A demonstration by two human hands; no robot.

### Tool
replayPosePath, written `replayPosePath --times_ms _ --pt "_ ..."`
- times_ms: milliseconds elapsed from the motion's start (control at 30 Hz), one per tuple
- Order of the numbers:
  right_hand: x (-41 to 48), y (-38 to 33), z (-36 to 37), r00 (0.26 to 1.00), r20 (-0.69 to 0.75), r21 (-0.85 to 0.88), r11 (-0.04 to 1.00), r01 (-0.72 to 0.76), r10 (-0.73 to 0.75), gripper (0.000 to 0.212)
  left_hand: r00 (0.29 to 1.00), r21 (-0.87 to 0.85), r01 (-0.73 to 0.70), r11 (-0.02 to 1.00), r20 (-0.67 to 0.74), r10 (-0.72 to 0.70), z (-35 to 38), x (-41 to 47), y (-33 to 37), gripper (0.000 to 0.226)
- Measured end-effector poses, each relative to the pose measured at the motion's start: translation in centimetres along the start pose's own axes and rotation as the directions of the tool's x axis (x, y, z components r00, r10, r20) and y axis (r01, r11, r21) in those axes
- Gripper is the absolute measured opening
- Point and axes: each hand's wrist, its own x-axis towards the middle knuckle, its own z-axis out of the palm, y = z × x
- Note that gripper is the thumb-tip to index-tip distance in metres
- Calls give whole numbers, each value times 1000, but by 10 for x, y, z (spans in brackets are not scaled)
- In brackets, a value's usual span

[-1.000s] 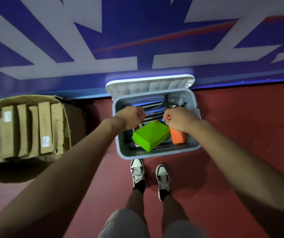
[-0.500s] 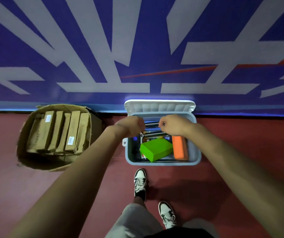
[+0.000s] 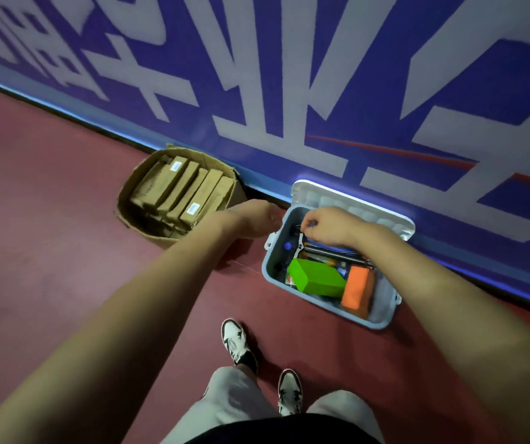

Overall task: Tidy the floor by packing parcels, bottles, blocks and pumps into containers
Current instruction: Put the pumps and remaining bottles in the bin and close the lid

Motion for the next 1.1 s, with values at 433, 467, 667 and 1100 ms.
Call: replayPosePath --times_ms 433,467,667,1100 --pt "-13 -139 36 970 129 -149 963 226 -208 24 959 -179 254 951 -84 -272 10 -125 -100 24" --pt "-14 -150 42 966 136 -156 958 239 -219 24 953 -194 268 944 -94 -290 14 -138 -110 24" --pt "-34 -227 99 937 207 -192 927 321 -282 23 920 -386 321 865 -89 -381 51 -225 -167 28" --pt "-111 -409 276 831 358 -293 794 532 -425 26 801 -672 411 616 -57 -597 158 -455 -294 28"
